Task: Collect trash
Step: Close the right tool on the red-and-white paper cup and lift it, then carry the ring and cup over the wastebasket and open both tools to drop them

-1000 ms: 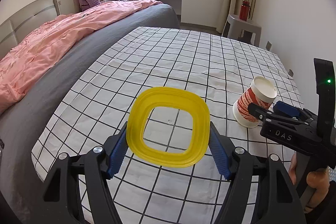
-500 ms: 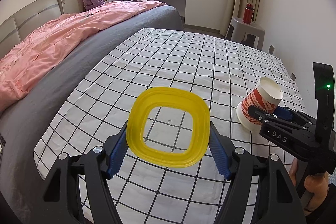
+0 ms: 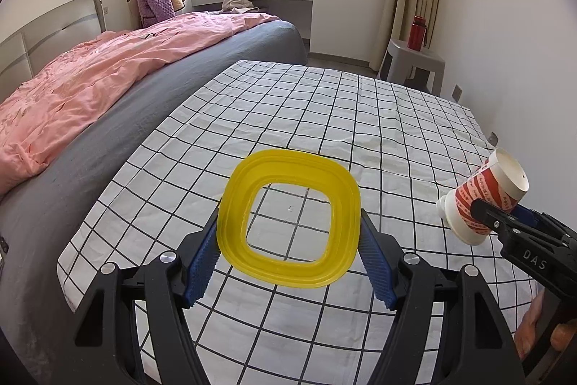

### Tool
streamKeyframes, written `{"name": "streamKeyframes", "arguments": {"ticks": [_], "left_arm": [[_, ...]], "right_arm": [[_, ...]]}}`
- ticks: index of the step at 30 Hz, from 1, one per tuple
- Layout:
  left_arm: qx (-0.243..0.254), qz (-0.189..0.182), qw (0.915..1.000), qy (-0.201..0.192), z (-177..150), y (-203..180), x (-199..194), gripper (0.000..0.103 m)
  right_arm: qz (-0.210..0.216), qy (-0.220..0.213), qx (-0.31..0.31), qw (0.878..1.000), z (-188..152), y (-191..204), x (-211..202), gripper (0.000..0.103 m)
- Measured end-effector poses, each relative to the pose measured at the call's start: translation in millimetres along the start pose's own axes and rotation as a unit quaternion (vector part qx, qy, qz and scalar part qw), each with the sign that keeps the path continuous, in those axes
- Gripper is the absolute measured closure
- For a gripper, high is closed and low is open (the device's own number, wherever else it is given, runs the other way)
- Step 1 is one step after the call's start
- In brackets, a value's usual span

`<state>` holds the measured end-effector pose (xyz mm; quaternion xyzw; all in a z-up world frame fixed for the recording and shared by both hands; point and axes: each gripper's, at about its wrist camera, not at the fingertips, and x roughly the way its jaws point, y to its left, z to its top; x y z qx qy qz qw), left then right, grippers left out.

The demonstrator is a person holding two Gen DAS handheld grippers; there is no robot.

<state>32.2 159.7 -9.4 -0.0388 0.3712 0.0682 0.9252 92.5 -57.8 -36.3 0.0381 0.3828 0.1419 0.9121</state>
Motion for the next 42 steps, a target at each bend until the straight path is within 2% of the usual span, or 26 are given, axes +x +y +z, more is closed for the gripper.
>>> {"name": "streamKeyframes", "arguments": {"ticks": [9,19,31,42], "left_arm": [[0.017,-0.038,0.9991,-0.009,-5,-30,-16,0.035],[0.051,-0.091,0.9945,-0.012,-15,-85,-29,0.035],[0.109,-0.129,0.9856,0.000,-42,-163,-35,0.035],[0.160,-0.170,0.9724,0.008,-59,-238,-45,0.035]], "right_arm": [[-0.037,-0.015,0.034,0.999,-24,-36,-50,0.043],[-0.086,-0.024,0.084,0.992,-58,-96,-106,0.043],[-0.131,-0.043,0.143,0.980,-96,-172,-169,0.043],[-0.158,-0.045,0.179,0.970,-122,-222,-196,0.043]]}}
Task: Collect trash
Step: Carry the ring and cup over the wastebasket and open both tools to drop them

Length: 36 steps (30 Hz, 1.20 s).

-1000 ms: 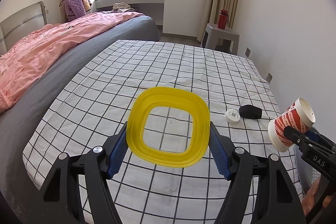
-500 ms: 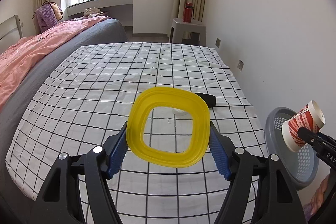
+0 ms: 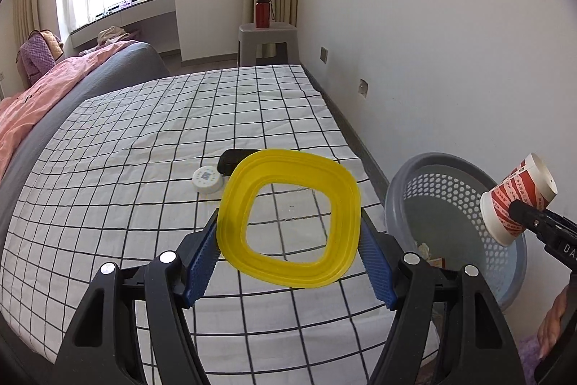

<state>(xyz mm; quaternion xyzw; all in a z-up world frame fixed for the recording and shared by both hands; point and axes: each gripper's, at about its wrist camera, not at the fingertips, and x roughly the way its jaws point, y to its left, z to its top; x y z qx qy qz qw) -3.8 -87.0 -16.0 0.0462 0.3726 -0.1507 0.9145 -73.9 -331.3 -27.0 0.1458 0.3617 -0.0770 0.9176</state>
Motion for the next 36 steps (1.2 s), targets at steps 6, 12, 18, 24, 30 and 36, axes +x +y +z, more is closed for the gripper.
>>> {"name": "streamKeyframes", "arguments": {"ticks": [6,12,18,24,30,36], "left_arm": [[0.034,-0.028,0.9990,0.009,2,-39,10,0.035],[0.068,-0.064,0.9954,0.021,5,-80,22,0.035],[0.097,-0.092,0.9903,0.037,5,-121,39,0.035],[0.106,-0.103,0.9878,0.049,4,-143,51,0.034],[0.102,-0.104,0.9880,0.051,7,-143,56,0.034],[0.105,-0.092,0.9892,0.046,8,-140,55,0.025]], "right_arm": [[-0.012,0.002,0.025,1.000,-4,-30,-1,0.043],[-0.022,0.001,0.049,0.999,-7,-52,0,0.043],[-0.018,0.009,0.069,0.997,-8,-69,5,0.042],[-0.037,0.007,0.054,0.998,-9,-70,6,0.042],[-0.041,0.014,0.047,0.998,-8,-71,11,0.041],[-0.043,-0.002,0.052,0.998,-8,-73,6,0.018]]}}
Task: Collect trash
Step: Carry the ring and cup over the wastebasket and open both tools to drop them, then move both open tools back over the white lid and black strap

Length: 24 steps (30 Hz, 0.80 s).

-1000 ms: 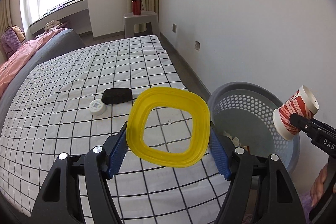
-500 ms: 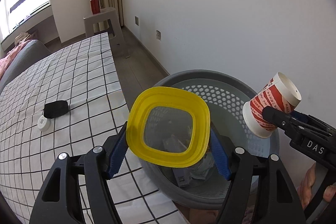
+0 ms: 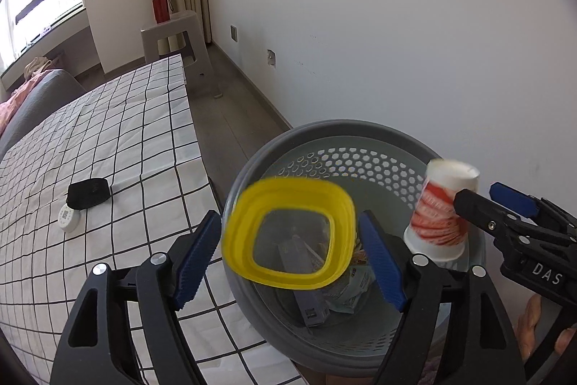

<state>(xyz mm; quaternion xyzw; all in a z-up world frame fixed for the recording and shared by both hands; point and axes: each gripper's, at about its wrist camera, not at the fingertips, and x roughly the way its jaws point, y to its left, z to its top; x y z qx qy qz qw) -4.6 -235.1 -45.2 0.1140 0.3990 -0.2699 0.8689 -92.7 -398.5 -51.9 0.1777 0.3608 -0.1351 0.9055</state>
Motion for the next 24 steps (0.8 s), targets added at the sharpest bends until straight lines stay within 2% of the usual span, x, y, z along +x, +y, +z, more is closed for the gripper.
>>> {"name": "streamKeyframes", "arguments": {"ticks": [11,24], "left_arm": [[-0.007,0.009,0.9999,-0.004,-4,6,-8,0.025],[-0.031,0.023,0.9992,-0.005,-14,31,-20,0.025]], "right_arm": [[0.005,0.004,-0.010,1.000,2,8,2,0.017],[0.012,0.014,-0.024,1.000,0,23,10,0.017]]}}
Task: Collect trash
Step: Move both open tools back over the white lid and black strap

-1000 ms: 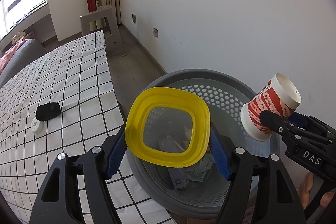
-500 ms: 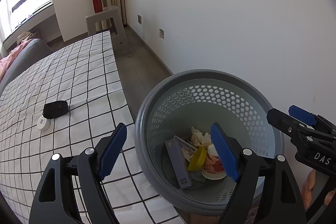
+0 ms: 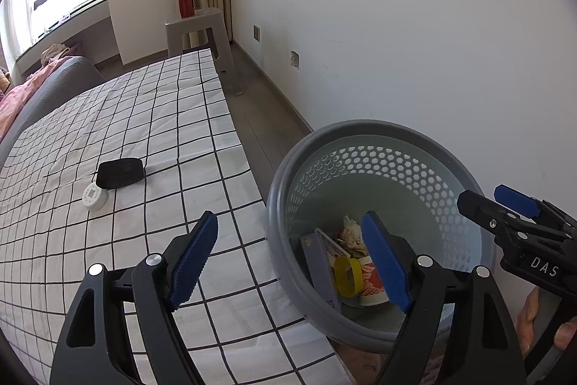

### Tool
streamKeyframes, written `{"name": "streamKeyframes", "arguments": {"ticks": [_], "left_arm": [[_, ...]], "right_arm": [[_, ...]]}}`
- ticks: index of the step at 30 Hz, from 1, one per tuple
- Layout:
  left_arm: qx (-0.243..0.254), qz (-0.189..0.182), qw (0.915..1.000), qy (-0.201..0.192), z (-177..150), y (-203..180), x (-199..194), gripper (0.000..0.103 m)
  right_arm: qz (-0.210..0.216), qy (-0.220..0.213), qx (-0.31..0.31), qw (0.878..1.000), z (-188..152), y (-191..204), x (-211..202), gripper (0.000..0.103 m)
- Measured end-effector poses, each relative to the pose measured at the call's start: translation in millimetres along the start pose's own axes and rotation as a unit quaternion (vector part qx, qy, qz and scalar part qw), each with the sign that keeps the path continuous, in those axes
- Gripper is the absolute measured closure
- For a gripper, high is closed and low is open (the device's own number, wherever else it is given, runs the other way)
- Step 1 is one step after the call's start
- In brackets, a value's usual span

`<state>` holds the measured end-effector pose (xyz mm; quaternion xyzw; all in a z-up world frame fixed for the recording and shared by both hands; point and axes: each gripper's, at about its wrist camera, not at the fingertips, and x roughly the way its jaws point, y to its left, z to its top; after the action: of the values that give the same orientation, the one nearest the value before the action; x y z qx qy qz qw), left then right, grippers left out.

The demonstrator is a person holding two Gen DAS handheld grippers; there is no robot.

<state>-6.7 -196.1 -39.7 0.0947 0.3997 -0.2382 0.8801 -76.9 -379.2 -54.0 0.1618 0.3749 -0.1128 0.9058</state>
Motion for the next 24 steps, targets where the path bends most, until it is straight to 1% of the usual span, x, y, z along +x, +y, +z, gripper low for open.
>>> {"name": "streamKeyframes", "arguments": {"ticks": [8,15,19,24], "left_arm": [[-0.025,0.020,0.9995,-0.008,-5,33,-14,0.025],[-0.055,0.036,0.9978,-0.012,-7,69,-26,0.025],[-0.067,0.053,0.9962,-0.016,-7,95,-32,0.025],[-0.098,0.077,0.9920,-0.022,-3,135,-40,0.025]], "right_arm": [[0.007,0.002,-0.018,1.000,0,24,5,0.017],[0.015,0.002,-0.040,0.999,0,54,9,0.017],[0.035,0.012,-0.049,0.998,5,76,17,0.017],[0.068,0.021,-0.056,0.996,16,110,31,0.017]]}}
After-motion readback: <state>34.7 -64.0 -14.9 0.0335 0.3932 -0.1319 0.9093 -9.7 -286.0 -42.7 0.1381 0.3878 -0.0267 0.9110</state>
